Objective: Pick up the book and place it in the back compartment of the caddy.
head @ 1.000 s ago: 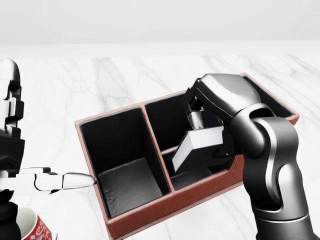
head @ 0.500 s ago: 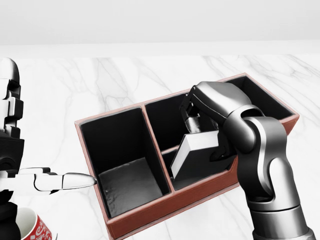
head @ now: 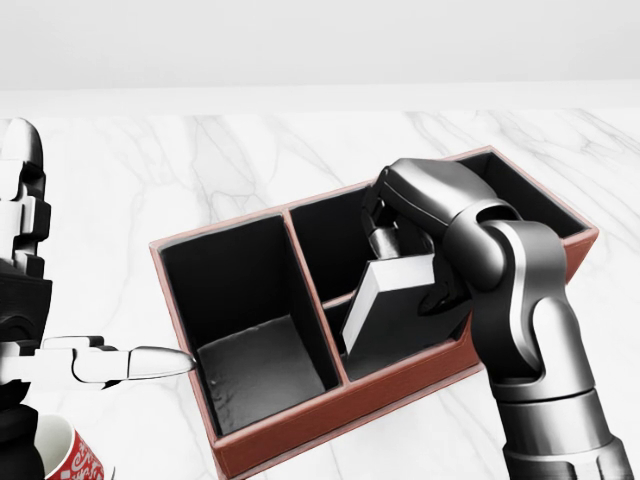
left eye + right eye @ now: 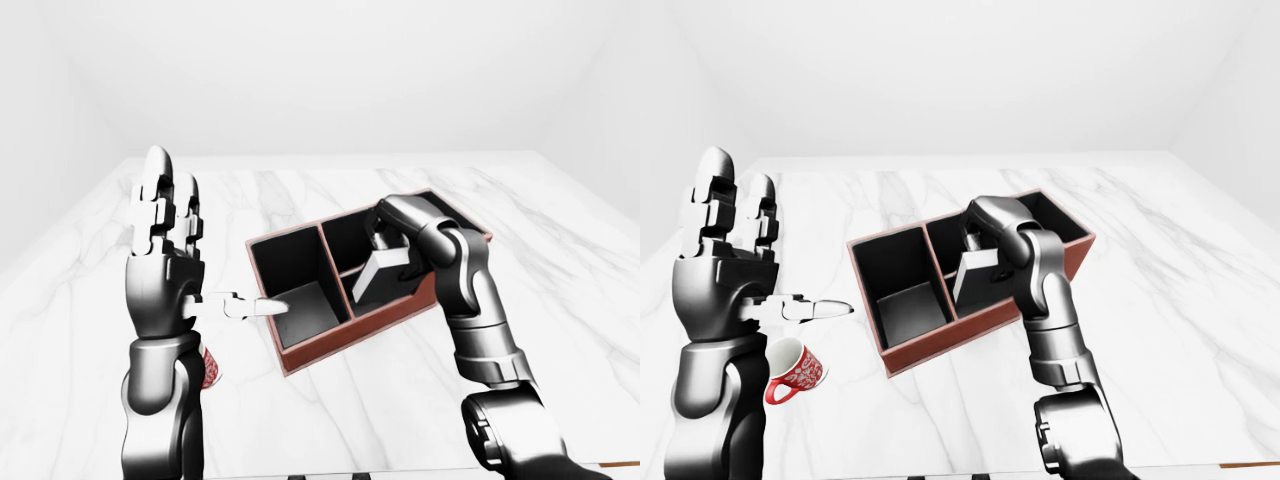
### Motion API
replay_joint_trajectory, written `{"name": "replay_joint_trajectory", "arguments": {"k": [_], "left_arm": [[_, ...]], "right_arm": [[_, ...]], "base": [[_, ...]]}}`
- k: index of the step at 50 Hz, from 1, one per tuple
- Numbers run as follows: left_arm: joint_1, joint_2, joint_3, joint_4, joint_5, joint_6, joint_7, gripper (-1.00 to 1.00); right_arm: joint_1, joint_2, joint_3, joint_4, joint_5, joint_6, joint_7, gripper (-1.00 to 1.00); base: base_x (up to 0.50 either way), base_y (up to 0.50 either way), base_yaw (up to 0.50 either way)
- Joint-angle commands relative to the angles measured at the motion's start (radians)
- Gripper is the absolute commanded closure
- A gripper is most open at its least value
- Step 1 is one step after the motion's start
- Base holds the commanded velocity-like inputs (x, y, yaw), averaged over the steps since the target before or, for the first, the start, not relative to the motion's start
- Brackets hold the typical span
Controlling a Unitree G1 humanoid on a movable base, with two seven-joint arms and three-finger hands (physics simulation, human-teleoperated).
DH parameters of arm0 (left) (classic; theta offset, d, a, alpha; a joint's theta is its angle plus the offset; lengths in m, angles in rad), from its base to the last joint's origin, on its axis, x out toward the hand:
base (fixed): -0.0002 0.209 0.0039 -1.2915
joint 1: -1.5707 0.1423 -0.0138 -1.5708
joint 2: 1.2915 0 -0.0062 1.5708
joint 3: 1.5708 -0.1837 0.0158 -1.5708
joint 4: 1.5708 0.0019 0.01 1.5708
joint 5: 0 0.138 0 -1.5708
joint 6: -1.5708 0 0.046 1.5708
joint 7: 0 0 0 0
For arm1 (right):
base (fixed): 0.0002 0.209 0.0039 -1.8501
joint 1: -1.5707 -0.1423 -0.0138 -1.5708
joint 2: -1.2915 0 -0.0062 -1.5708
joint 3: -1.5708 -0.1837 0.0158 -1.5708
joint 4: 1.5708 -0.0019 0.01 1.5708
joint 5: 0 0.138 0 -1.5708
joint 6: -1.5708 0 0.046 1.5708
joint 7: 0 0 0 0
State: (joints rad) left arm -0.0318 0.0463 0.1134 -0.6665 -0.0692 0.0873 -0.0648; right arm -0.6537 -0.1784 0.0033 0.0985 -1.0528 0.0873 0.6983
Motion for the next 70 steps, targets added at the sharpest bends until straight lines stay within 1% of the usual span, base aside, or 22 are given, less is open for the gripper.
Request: {"name": "replay_joint_trajectory", "arguments": {"k": [1,26,30,45,70], "left_arm": [[0.000,-0.001,-0.002,0.004,0.002,0.000,0.000,-1.00],[0.000,0.000,-0.001,-0.010,0.003,0.000,0.000,-1.00],[-0.001,-0.001,-0.002,-0.003,0.004,0.000,0.000,-1.00],[-0.001,0.000,-0.001,-0.004,0.004,0.000,-0.001,-1.00],[0.002,-0.002,-0.005,-0.004,0.004,0.000,0.000,-1.00]], "right_arm": [[-0.044,-0.004,-0.005,0.038,0.002,0.000,0.000,1.00],[-0.063,-0.005,-0.003,0.110,0.012,0.000,-0.039,1.00],[-0.074,-0.008,-0.004,0.142,0.017,0.000,-0.060,1.00],[-0.092,-0.013,-0.003,0.180,0.025,0.000,-0.078,1.00],[-0.111,-0.019,0.002,0.275,0.032,0.000,-0.139,1.00]], "base": [[0.00,0.00,0.00],[0.00,0.00,0.00],[0.00,0.00,0.00],[0.00,0.00,0.00],[0.00,0.00,0.00]]}}
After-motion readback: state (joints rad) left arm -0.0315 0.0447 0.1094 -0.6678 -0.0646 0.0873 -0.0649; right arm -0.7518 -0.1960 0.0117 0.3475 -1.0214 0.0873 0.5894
